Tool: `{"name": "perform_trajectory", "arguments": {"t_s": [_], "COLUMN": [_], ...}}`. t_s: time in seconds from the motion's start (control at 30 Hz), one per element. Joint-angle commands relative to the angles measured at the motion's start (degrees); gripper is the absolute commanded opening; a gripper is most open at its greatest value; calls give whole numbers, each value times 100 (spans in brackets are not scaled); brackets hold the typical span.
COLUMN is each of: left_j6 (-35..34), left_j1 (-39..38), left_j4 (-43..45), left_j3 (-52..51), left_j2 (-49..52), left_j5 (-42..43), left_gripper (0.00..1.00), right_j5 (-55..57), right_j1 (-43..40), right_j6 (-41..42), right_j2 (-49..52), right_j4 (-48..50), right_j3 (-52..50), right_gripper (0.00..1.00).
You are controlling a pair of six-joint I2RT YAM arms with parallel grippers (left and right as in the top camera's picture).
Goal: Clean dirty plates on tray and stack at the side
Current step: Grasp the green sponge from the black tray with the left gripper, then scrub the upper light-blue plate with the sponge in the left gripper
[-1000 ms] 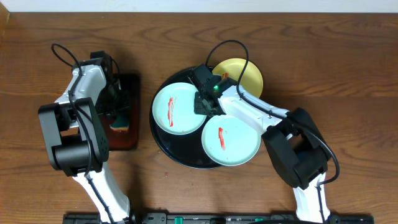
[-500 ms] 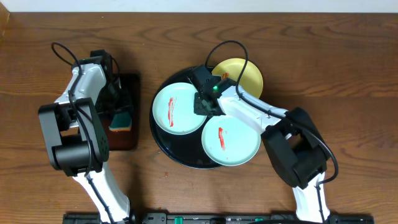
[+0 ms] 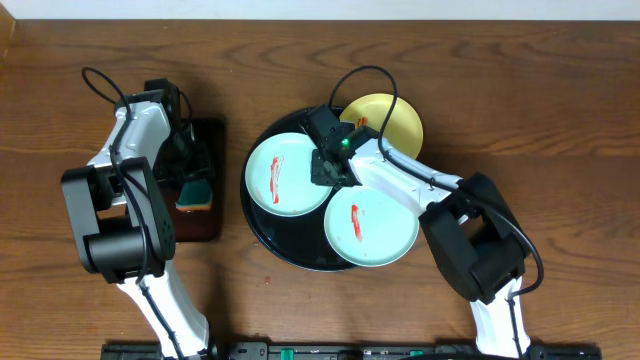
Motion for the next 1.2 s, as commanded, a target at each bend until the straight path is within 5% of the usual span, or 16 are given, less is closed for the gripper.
{"name": "perform_trajectory", "arguments": {"t_s": [0.0,0.3,0.4,0.43,0.47,0.63,1.17], "left_j6": [33,-15,-57,-57,-57,-184,-232], "left_j1": [4,4,4,4,4,4,-26], "left_j4": [120,354,326,310,289,164,-494], "left_j3": [160,160,160,160,160,162,155], "left_j2": [-48,-48,-48,-48,-48,-92,-1794], "left_j5": [7,9,7,7,7,9,905], "left_gripper": [63,57,33,11,8,7,7], "right_j5": [127,144,166,166,164,166,-343], "right_j1": [28,28,28,28,28,28,2], "right_j6": [-35,-35,-35,-35,-35,-37,-275], "right_j2": [111,111,111,111,111,111,111], "right_j4": [-9,-4,-7,-7,-9,-9,-48], "right_j3": [42,42,42,42,42,42,35], "right_gripper": [13,14,14,14,14,1,1]}}
